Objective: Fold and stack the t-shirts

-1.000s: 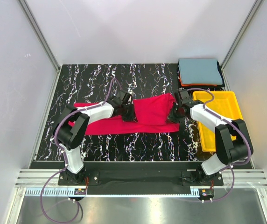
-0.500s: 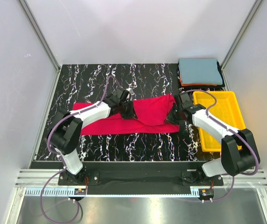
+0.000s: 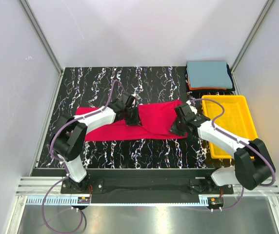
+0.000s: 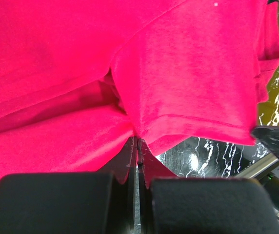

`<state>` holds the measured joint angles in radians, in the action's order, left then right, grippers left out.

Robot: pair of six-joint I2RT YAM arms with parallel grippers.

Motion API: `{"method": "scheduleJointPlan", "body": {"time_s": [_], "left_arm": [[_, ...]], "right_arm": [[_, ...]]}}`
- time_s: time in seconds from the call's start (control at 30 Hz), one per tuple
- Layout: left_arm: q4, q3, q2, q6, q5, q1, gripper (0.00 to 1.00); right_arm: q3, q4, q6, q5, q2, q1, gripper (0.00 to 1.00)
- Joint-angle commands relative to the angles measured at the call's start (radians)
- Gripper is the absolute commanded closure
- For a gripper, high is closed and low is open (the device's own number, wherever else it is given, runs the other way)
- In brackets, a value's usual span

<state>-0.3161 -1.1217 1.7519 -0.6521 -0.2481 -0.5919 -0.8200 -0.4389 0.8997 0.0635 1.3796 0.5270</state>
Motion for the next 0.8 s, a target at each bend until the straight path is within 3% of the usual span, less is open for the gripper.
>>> {"method": "scheduleJointPlan", "body": {"time_s": [0.0,0.77], "left_arm": [[0.011,0.006,0.0,0.02,0.029,-0.003,1.0],[0.008,0.051,-0.08,-0.001,0.041,-0.002,1.0]], "right_arm": [[0.008,0.012,0.033,0.075,-0.069,0.011,1.0],[0.001,-0.073,0.099,0.164,-0.117,0.108,1.0]]}}
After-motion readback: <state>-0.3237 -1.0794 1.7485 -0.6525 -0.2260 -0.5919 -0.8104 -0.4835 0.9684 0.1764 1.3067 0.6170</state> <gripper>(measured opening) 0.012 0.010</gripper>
